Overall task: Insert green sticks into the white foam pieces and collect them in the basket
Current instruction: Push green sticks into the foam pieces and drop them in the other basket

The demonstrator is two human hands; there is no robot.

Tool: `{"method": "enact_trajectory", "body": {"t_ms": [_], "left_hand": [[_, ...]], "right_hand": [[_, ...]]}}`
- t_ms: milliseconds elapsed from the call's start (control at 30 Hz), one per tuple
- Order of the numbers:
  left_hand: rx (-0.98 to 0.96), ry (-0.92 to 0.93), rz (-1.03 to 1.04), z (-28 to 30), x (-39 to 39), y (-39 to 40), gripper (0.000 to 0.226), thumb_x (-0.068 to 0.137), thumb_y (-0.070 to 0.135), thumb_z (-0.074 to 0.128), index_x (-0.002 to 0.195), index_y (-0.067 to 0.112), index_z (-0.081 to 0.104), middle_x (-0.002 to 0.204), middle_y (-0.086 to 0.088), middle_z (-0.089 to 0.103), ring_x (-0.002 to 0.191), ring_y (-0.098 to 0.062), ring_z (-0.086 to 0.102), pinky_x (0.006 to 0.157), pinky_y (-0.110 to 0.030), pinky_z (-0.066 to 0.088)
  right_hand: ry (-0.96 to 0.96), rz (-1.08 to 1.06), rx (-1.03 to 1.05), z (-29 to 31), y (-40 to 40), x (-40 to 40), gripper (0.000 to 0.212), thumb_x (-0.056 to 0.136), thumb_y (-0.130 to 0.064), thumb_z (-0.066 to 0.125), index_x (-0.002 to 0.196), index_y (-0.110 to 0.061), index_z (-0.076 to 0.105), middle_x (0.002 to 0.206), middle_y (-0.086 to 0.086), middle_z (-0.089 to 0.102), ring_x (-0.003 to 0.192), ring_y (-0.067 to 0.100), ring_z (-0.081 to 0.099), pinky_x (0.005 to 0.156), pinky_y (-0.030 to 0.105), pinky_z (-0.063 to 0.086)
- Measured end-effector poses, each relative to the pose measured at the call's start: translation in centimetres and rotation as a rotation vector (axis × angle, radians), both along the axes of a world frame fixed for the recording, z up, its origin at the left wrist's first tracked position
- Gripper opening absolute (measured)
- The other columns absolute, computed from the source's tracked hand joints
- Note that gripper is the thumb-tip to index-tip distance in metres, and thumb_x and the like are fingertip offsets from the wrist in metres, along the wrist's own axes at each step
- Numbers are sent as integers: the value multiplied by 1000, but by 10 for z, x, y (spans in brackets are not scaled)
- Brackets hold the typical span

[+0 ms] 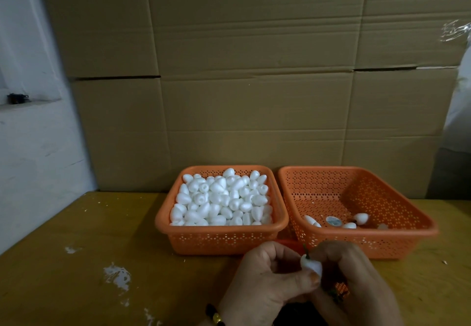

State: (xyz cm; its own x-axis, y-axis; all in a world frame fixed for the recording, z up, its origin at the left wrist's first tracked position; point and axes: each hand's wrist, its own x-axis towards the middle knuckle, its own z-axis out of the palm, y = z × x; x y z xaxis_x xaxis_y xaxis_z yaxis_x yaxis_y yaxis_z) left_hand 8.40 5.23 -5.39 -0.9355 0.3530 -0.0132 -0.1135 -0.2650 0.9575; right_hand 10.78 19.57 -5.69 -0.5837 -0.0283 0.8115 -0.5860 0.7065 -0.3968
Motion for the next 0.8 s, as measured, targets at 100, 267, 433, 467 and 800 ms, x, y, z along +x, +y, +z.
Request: {"method": "enact_trajectory", "body": {"t_ms": [100, 267, 433, 467, 800], "left_hand": [[-11, -30, 29, 0, -1, -1, 76, 37, 17, 87, 105, 6, 54, 78, -8, 69, 70, -19, 67, 59, -32, 54], [-15, -67, 62, 5, -2, -4, 80, 40, 17, 88, 111, 8, 51, 90, -15, 65, 71, -23, 68, 62, -33, 54], [-10, -90, 57, 4, -3, -6, 76, 43, 13, 87, 110, 8, 53, 97, -18, 62, 72, -24, 68, 62, -33, 54], [-9, -91, 58, 4, -4, -7, 73, 46, 12, 86, 110, 8, 53, 96, -17, 63, 72, -24, 68, 62, -33, 55], [-126, 56, 162, 23, -12, -27, 19, 83, -5, 67, 98, 5, 63, 86, -7, 65, 73, -16, 66, 64, -27, 55]], "right_hand": [[-82, -36, -71, 8, 7, -1, 26, 71, -23, 82, 84, -31, 61, 80, -13, 65, 72, 1, 63, 61, 13, 49], [-252, -179, -102, 26, 37, -29, 15, 72, -53, 55, 86, -49, 53, 70, -21, 60, 70, -11, 60, 53, 12, 46], [-471, -363, -104, 18, 72, -74, 41, 85, -23, 66, 125, -21, 57, 102, -1, 70, 64, -1, 54, 52, 16, 41], [-495, -377, -115, 18, 75, -76, 43, 85, -19, 66, 127, -20, 55, 106, 4, 70, 60, 1, 53, 51, 17, 40], [-379, -101, 282, 23, 28, -14, 49, 56, -14, 89, 72, -46, 55, 73, -22, 60, 71, -11, 60, 57, 11, 46]]}}
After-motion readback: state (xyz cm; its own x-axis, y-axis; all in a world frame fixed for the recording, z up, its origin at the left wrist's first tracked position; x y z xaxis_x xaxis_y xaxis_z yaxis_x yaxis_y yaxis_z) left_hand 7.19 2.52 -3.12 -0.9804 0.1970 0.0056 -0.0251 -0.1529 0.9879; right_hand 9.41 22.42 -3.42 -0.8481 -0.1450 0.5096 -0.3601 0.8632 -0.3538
